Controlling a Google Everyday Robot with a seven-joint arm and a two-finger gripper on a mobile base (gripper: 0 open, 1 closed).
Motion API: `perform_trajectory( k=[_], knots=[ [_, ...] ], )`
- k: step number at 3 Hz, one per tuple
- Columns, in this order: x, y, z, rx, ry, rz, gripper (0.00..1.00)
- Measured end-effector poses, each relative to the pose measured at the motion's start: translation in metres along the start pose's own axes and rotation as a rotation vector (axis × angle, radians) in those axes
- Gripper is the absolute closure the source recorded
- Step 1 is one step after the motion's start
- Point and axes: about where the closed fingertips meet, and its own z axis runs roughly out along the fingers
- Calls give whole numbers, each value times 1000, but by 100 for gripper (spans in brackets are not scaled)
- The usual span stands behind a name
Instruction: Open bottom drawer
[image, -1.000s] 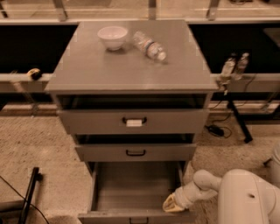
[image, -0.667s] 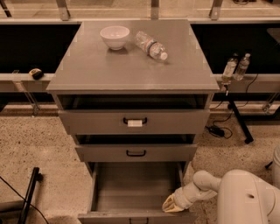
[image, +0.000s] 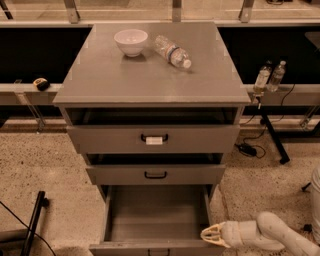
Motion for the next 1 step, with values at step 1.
perform_trajectory(
  k=[1],
  knots=[
    [3,6,-9,24,-5,16,81]
  ],
)
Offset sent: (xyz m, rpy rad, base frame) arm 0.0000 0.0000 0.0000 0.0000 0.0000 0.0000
